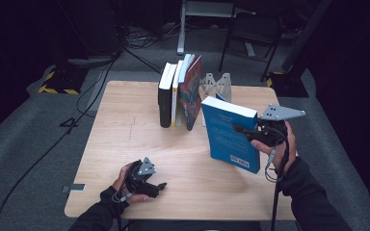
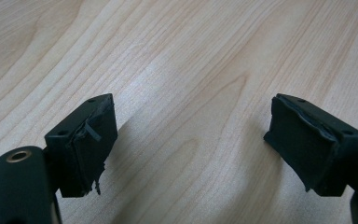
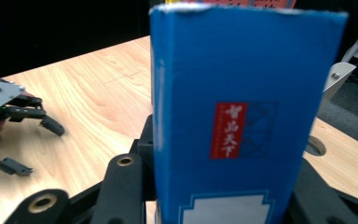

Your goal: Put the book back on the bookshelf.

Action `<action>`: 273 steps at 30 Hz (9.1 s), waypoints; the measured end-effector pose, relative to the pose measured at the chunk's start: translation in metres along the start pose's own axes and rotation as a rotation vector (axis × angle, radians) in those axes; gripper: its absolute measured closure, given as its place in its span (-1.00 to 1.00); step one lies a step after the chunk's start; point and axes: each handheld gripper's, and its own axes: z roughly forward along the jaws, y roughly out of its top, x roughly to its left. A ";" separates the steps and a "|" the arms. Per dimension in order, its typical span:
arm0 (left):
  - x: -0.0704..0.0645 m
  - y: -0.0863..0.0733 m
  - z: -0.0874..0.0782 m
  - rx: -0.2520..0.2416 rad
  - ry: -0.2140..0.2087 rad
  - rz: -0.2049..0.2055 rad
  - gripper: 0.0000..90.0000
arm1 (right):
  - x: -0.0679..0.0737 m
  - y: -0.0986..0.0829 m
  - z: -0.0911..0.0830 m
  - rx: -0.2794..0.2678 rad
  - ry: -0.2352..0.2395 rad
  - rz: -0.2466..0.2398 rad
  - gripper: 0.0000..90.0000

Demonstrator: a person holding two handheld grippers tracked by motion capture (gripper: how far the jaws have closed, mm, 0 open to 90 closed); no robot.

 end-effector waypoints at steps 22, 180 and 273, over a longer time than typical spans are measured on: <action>0.000 0.001 0.001 -0.001 0.000 -0.001 -0.64 | -0.042 0.045 0.041 -0.002 -0.144 0.057 0.34; 0.000 0.006 0.004 0.015 -0.028 0.023 -0.65 | -0.041 -0.018 0.046 0.020 -0.210 0.066 0.32; -0.002 0.004 0.003 0.006 -0.048 0.045 -0.65 | -0.070 0.066 0.091 -0.018 -0.301 0.158 0.32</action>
